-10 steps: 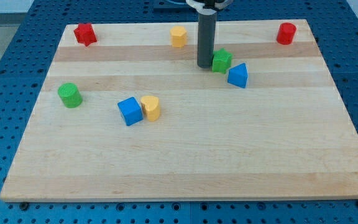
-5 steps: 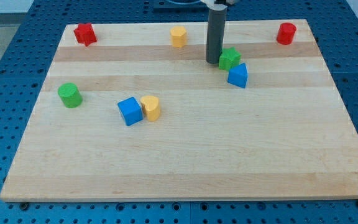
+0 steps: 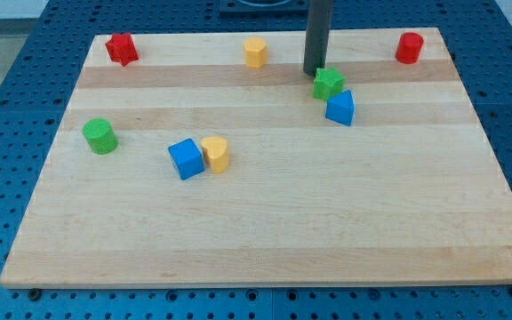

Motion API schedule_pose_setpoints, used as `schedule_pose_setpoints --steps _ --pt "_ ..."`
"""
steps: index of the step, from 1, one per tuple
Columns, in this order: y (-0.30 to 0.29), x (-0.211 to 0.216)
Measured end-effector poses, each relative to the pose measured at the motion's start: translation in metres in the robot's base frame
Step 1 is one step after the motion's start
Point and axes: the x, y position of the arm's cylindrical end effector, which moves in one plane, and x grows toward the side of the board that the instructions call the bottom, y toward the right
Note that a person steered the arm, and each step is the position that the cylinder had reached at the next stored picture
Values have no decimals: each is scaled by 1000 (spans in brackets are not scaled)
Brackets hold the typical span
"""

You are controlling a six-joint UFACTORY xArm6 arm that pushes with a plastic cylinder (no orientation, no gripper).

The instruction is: Push the green star into the blue triangle

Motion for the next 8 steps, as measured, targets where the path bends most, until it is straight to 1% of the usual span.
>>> schedule_pose_setpoints --steps 3,6,8 --pt "2 5" --pt "2 32" --pt "-9 35"
